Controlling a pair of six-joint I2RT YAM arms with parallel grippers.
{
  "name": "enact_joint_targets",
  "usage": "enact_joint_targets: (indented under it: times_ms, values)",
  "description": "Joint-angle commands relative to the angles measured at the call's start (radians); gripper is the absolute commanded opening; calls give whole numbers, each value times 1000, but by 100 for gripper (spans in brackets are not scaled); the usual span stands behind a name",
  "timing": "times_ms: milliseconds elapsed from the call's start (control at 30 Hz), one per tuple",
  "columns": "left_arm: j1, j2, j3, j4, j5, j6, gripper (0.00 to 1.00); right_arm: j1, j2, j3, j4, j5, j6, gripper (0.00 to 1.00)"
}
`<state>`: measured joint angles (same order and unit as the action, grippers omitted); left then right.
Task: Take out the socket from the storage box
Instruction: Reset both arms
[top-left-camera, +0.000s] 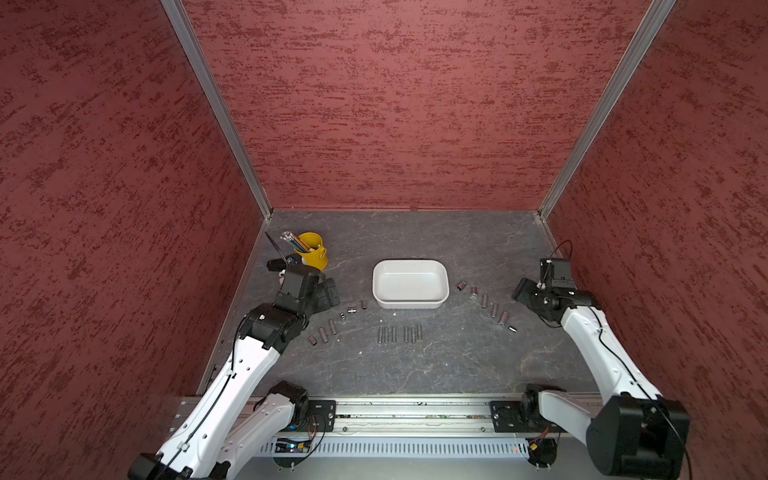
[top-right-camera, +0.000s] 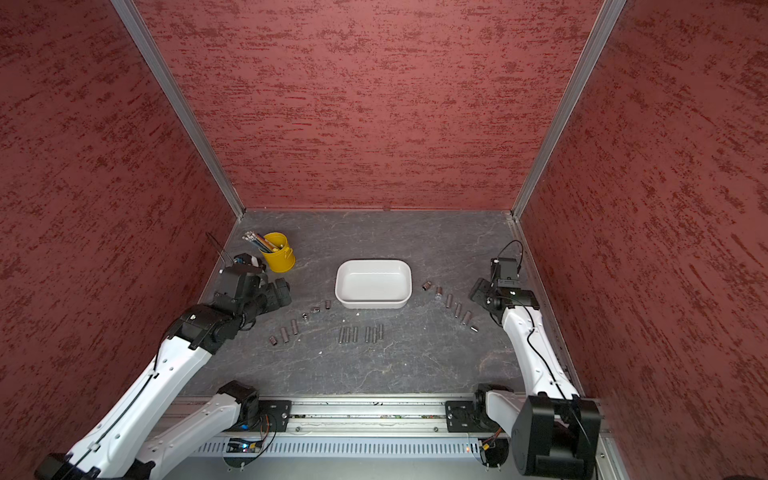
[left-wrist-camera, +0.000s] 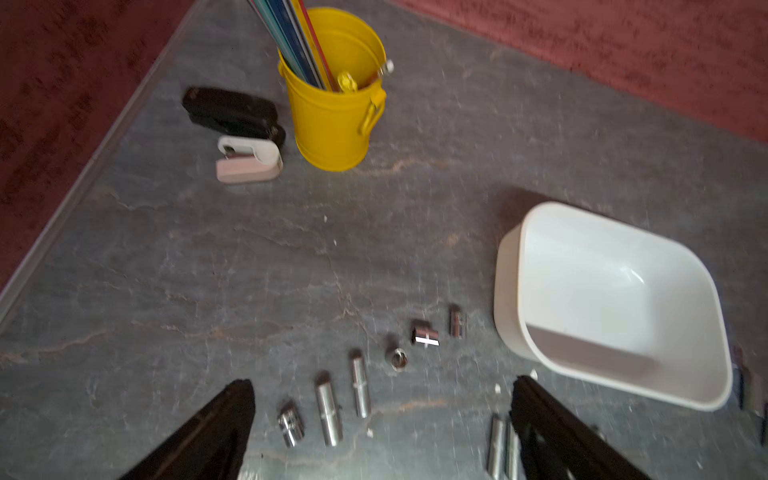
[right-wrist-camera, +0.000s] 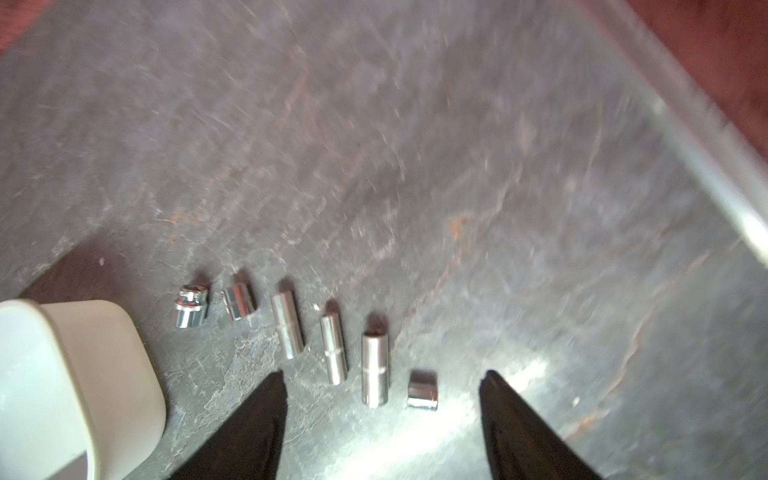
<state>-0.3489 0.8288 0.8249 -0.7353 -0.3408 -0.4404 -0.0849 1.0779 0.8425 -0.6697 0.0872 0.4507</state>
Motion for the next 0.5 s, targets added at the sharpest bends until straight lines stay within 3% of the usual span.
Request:
enact_joint_targets:
  times_ms: [0, 133, 200, 267, 467]
  values:
    - [1, -22, -153, 440, -183, 163, 100, 10, -48, -14, 171, 115, -61, 98]
    - [3, 33, -399, 983, -271, 384, 100, 47, -110, -229, 559, 168, -213, 98]
    - [8, 103, -511, 1251, -248, 504, 100, 68, -136, -363, 784, 174, -286, 98]
    - [25, 210, -583, 1472, -239, 540, 100, 73, -141, -470, 972, 167, -314, 99]
    - [120, 440, -596, 1651, -40, 556, 100, 93, 30, -565, 1224, 255, -354, 98]
